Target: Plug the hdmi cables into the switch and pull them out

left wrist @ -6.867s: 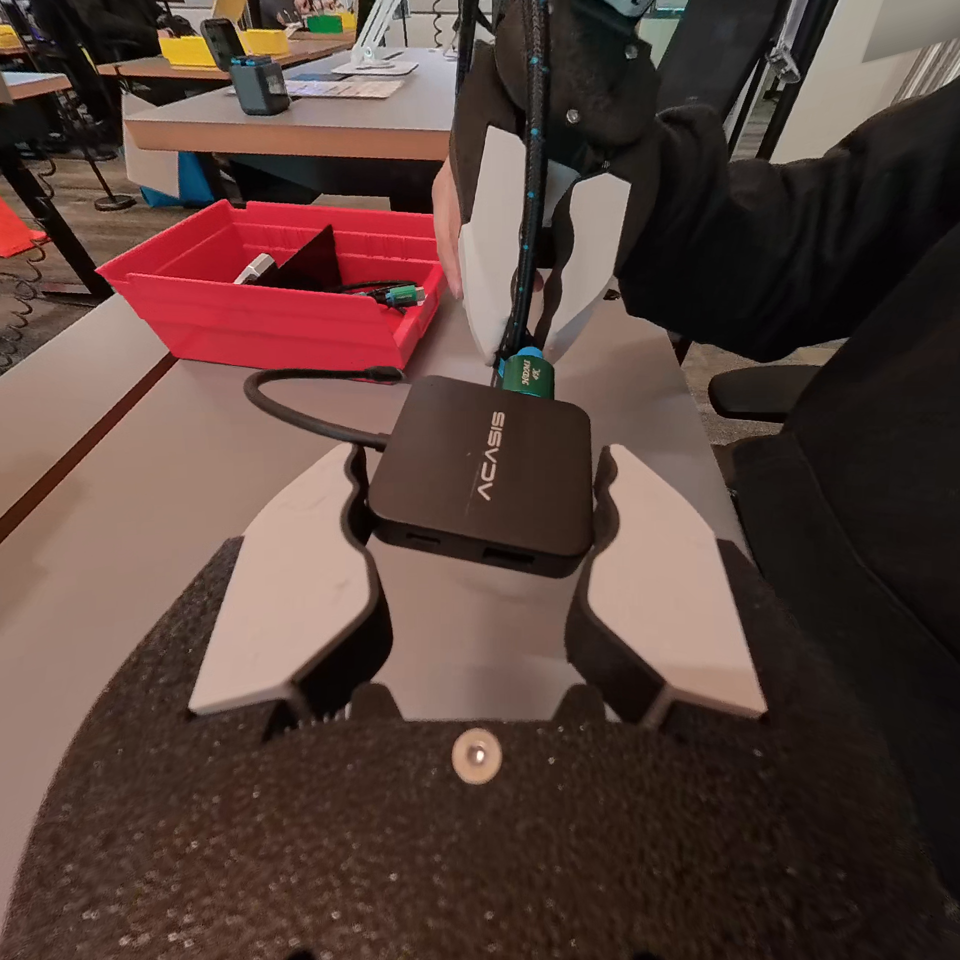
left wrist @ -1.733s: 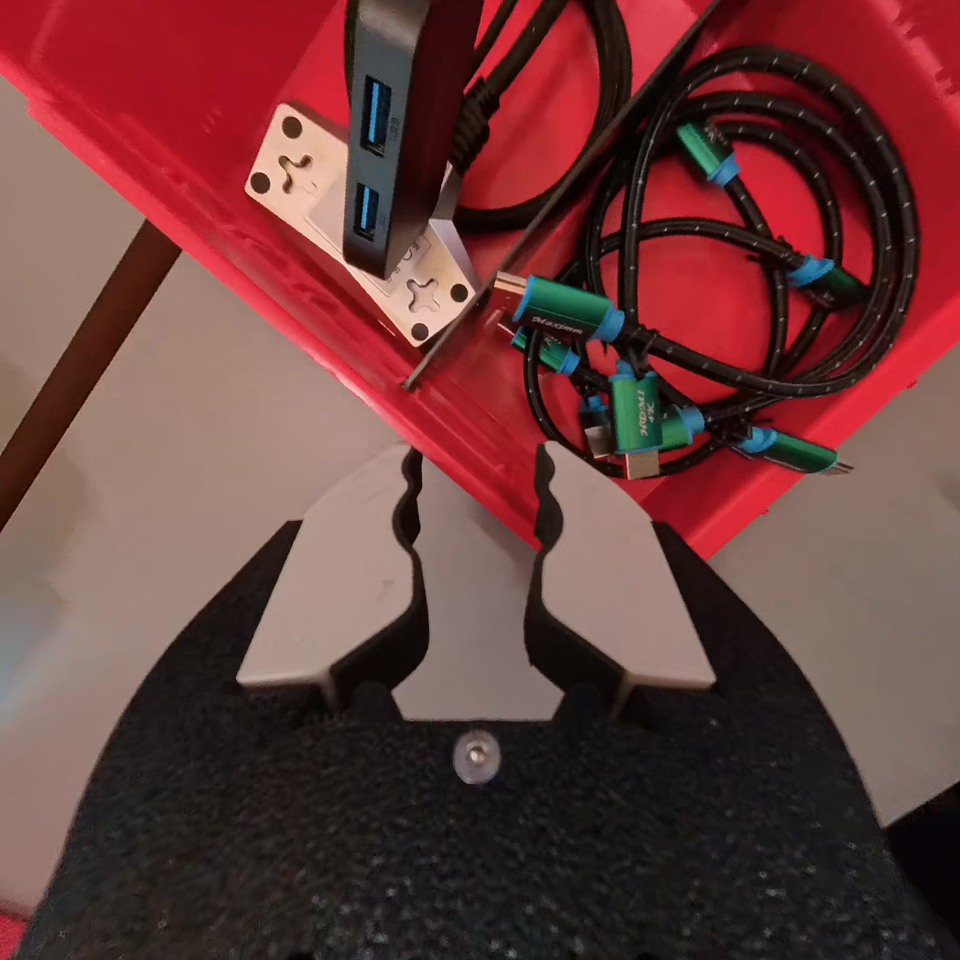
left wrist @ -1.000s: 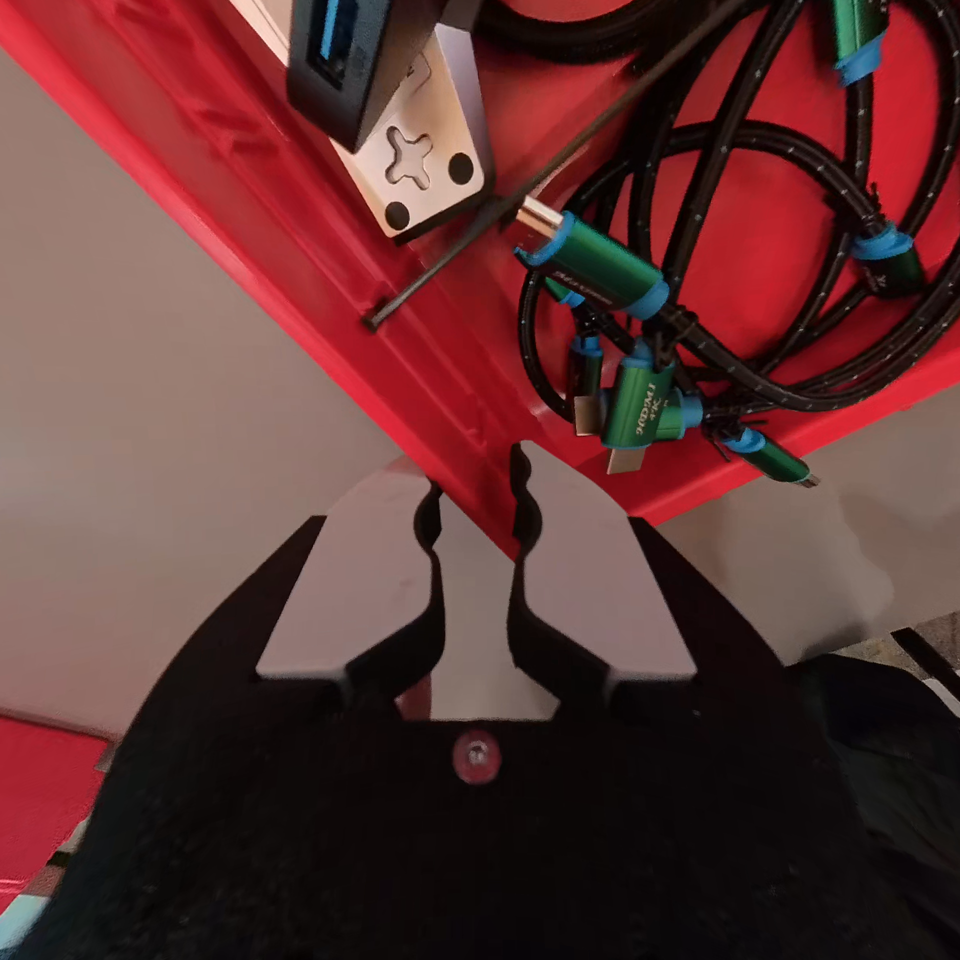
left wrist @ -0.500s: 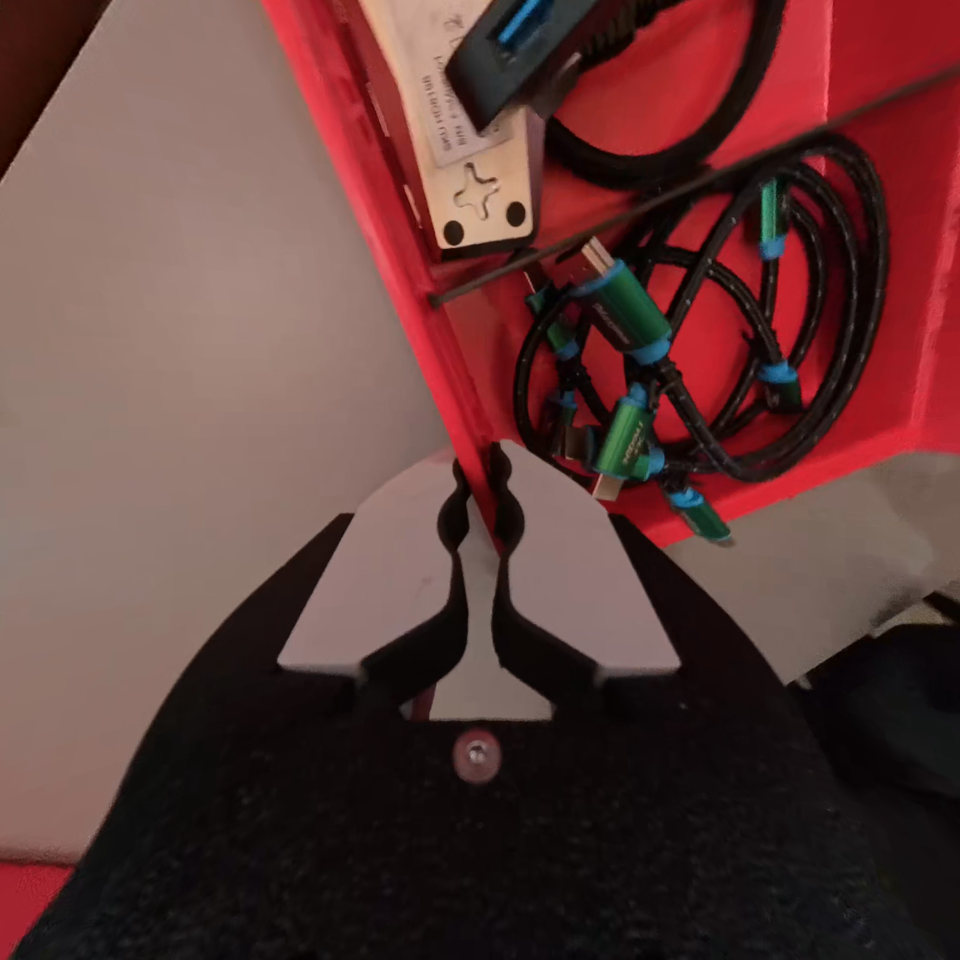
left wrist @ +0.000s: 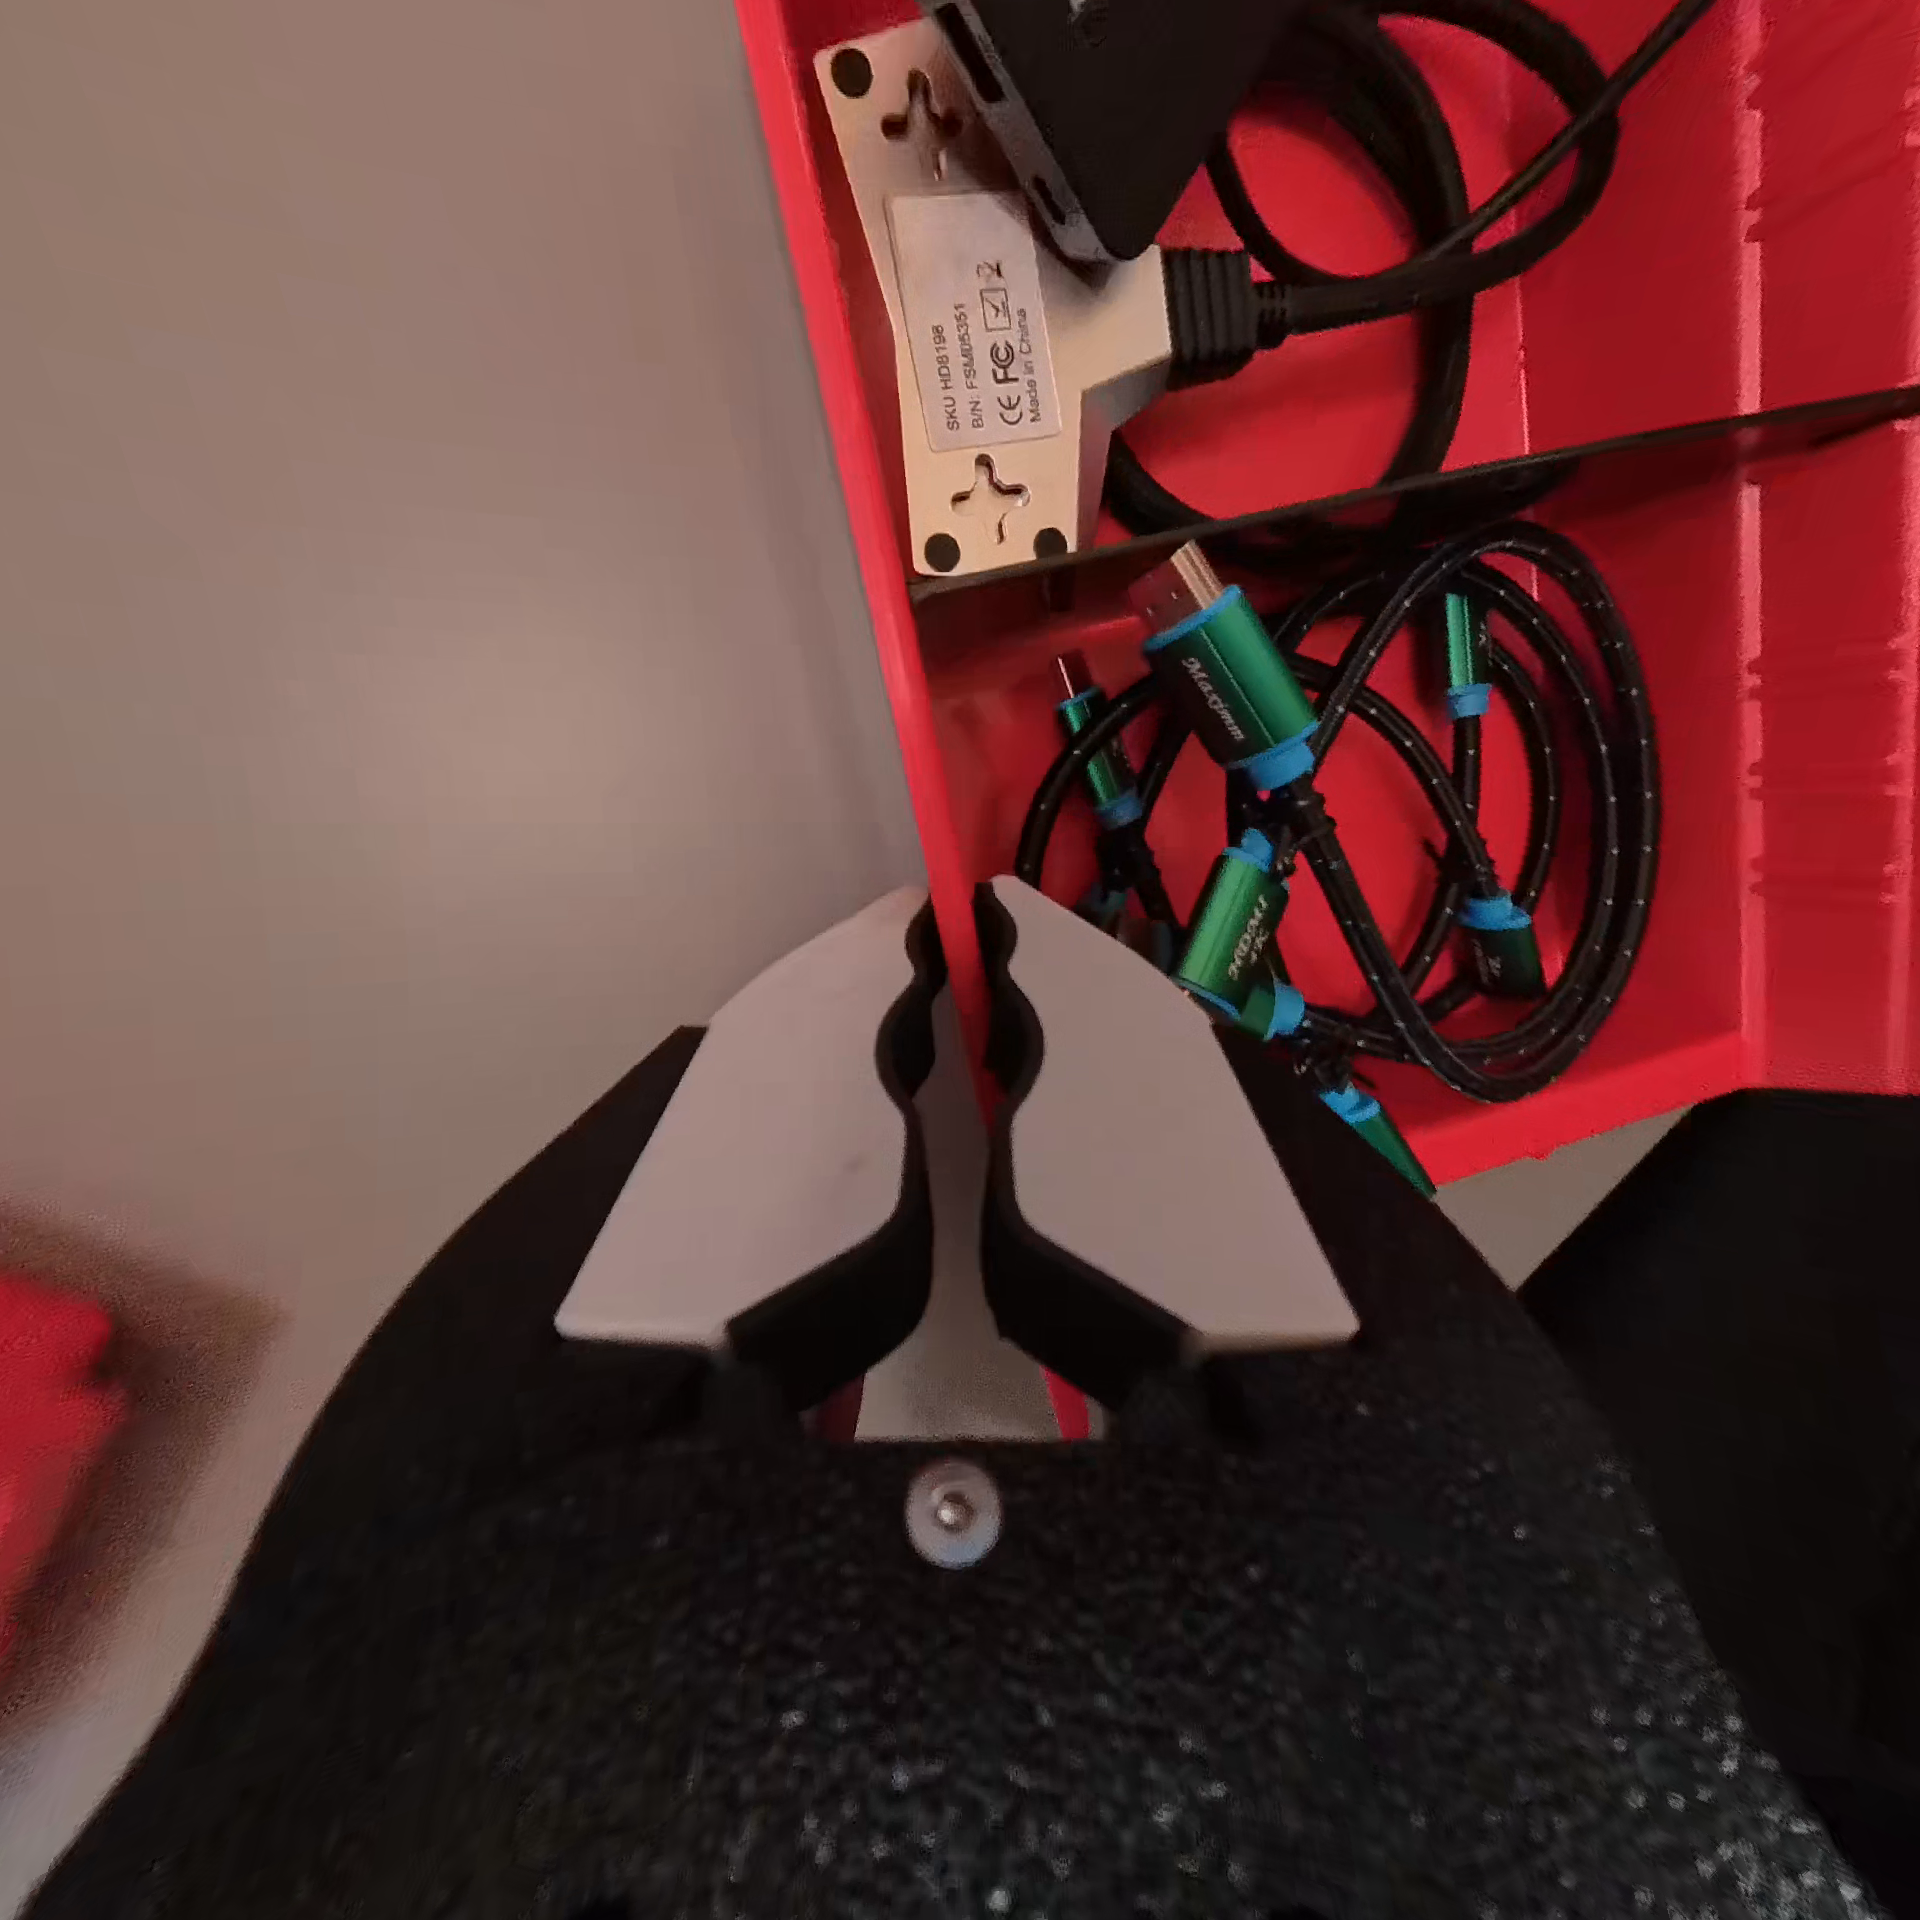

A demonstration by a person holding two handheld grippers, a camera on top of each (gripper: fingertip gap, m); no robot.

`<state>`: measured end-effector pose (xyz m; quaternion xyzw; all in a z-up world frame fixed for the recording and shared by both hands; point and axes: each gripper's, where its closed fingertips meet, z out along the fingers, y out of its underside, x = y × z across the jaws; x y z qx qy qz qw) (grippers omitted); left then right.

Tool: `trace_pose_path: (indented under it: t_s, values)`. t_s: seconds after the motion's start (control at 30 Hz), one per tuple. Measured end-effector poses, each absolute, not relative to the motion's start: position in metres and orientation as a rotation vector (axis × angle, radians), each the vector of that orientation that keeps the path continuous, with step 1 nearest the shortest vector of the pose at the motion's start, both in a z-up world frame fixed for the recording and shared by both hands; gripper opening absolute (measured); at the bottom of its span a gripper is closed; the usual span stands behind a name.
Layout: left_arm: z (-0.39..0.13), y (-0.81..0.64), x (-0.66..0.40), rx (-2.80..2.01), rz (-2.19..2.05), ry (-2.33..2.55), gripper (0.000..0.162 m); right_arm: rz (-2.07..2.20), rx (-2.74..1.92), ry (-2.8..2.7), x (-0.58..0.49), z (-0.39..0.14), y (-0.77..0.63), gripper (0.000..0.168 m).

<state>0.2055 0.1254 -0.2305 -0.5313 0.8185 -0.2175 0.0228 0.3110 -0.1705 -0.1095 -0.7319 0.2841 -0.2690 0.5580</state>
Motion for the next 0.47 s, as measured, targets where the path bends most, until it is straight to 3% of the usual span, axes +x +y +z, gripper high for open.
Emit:
trace_pose_path:
  t_s: [0.17, 0.47]
  values:
    - [-0.230, 0.192, 0.105, -1.717, -0.718, 2.335, 0.005, -0.394, -1.763, 0.530, 0.293, -0.106, -0.035, 0.076]
    - [-0.229, 0.273, -0.010, -1.843, -0.789, 2.040, 0.005, 0.167, -1.871, 0.373, 0.243, -0.113, 0.262, 0.083]
